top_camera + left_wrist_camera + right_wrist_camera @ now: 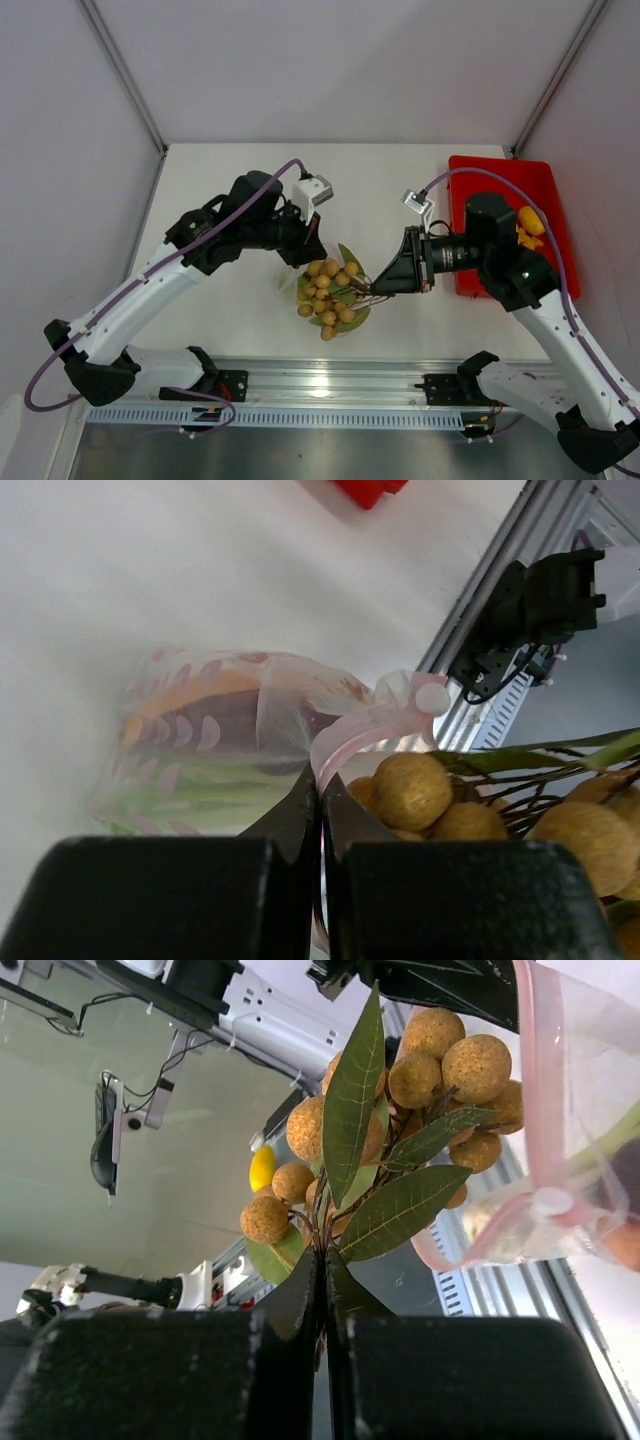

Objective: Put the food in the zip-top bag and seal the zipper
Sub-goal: Place the fake fruit in the zipper food storage bag.

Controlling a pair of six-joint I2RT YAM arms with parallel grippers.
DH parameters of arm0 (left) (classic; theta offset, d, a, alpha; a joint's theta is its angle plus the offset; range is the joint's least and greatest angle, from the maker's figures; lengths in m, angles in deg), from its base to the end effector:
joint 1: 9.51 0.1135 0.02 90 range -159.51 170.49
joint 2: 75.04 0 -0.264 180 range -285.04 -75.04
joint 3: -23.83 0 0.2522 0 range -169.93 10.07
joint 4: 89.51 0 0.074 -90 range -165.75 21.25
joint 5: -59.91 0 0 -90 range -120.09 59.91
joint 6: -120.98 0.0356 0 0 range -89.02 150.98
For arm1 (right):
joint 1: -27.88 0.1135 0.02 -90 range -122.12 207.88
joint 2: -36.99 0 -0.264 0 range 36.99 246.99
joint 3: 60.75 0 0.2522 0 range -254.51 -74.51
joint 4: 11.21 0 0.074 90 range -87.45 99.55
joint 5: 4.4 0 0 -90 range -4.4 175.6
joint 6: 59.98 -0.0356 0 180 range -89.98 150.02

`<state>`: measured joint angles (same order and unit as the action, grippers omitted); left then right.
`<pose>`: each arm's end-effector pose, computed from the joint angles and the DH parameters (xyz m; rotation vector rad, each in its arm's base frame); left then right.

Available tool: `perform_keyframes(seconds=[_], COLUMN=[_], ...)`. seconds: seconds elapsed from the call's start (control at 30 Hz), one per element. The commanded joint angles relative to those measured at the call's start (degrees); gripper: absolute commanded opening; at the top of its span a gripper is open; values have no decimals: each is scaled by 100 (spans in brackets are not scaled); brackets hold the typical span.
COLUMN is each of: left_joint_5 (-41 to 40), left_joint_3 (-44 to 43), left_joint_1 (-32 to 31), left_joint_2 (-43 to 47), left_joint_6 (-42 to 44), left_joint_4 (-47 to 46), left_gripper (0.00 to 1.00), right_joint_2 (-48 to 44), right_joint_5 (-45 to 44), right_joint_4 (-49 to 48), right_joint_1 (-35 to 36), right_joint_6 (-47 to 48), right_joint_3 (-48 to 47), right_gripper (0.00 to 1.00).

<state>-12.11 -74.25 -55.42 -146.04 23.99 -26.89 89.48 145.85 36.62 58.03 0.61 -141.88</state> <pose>0.1635 -0.1846 0.4152 0.9358 2.0906 -0.8466 0.1290 0.1107 0.4137 -0.8117 1.9326 1.6600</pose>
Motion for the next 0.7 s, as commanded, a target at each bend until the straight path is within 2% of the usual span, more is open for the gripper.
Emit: perform_keyframes(seconds=[0.0, 0.13, 0.33, 0.5, 0.57, 0.67], left_joint_5=[584, 803, 1173, 1541, 1621, 1989], left_joint_3=[90, 178, 319, 275, 249, -31], left_joint_1=[91, 152, 170, 240, 284, 398], left_joint_2=[297, 324, 333, 289, 202, -61], left_joint_6=[188, 206, 189, -21, -232, -1021], left_joint_4=[-403, -439, -492, -562, -606, -623], left_gripper=[1, 0, 0, 1, 1, 1], right_joint_2=[156, 454, 894, 816, 728, 517], right_joint_5=[-187, -1126, -2315, -2587, -2964, -3753], right_joint_4=[-87, 897, 1761, 1561, 1420, 1085], right_joint_1=[140, 140, 158, 342, 727, 1553], right_joint_6=[100, 934, 1666, 1886, 1973, 2044], right_joint_3=[-21, -460, -1233, -1305, -1287, -1287], right_gripper=[0, 0, 0, 0, 0, 0])
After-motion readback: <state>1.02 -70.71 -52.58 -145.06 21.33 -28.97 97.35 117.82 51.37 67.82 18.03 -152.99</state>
